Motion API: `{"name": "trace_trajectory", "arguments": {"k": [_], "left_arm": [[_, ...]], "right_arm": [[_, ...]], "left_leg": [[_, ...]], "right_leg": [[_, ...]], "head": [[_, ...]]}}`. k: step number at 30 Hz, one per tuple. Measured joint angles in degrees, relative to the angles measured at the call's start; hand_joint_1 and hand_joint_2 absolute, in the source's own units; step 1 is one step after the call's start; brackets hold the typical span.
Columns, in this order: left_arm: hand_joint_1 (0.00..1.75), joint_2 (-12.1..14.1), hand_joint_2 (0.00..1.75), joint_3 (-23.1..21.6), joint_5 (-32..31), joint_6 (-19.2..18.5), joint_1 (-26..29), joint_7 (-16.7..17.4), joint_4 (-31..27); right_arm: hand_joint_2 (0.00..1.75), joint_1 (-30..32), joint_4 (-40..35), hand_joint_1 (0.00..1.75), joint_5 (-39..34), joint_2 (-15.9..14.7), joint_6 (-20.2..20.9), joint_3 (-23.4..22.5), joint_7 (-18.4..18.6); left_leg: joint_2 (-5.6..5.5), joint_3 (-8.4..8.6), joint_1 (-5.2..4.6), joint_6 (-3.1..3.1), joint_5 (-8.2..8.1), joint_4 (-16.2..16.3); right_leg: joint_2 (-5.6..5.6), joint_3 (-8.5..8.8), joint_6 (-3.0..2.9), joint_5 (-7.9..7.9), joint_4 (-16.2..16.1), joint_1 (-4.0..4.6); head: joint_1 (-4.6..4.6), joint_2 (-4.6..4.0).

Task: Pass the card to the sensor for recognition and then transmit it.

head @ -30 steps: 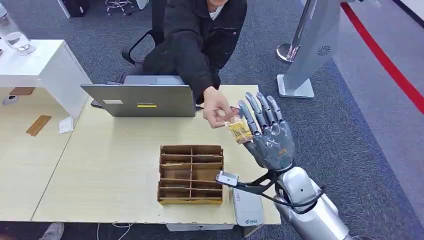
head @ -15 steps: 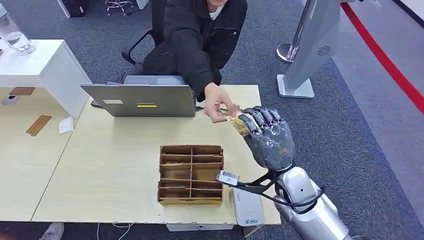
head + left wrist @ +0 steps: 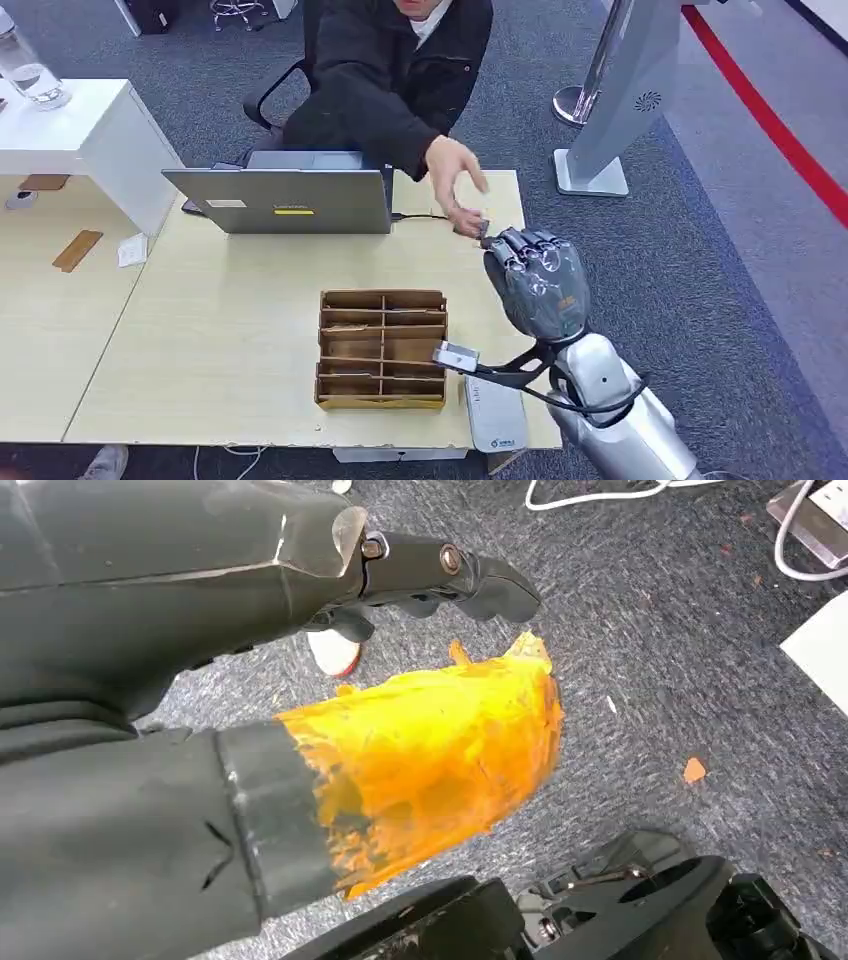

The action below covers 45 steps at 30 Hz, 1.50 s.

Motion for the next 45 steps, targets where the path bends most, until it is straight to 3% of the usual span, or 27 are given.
{"name": "trace_trajectory", "arguments": {"k": [10,22,30,37,45], "left_arm": [[0.0,0.0,0.0,0.0,0.0,0.0,0.0,0.0,0.0],[0.0,0.1,0.0,1.2,1.1,0.4,0.1,-0.2,0.0],[0.0,0.1,0.0,3.1,1.6,0.5,0.1,-0.6,0.0],[0.0,0.1,0.0,4.1,1.6,0.7,0.2,-0.7,0.0],[0.0,0.1,0.0,4.9,1.4,0.8,0.1,-0.7,0.0]], "right_arm": [[1.75,0.5,-1.6,1.75,-6.6,0.0,0.9,0.8,-2.3],[1.75,8.3,-7.7,1.75,-27.2,0.0,9.1,0.7,-9.3],[1.75,16.1,-9.8,1.75,-43.2,0.0,20.5,-1.8,-12.9],[1.75,20.4,-10.1,1.75,-51.3,0.0,26.5,-3.6,-13.6],[1.75,22.8,-9.5,1.75,-53.5,-0.3,27.3,-4.4,-13.8]], "left_leg": [[0.0,0.0,0.0,0.0,0.0,0.0],[-0.01,-0.01,0.0,0.0,-0.01,0.0],[-0.01,-0.01,0.0,-0.01,-0.01,0.0],[-0.01,-0.01,0.0,-0.01,-0.01,0.0],[0.0,-0.01,0.0,-0.01,-0.01,0.0]], "right_leg": [[0.0,-0.01,0.0,0.0,0.0,0.0],[-0.02,-0.02,0.0,-0.01,0.0,0.0],[-0.02,-0.02,0.0,-0.02,0.0,0.0],[-0.02,-0.02,0.0,-0.02,0.0,0.0],[0.0,-0.02,0.01,-0.02,0.0,0.0]], "head": [[-0.02,0.0],[-0.02,0.0],[0.0,0.0],[0.0,0.0],[0.0,0.0]]}}
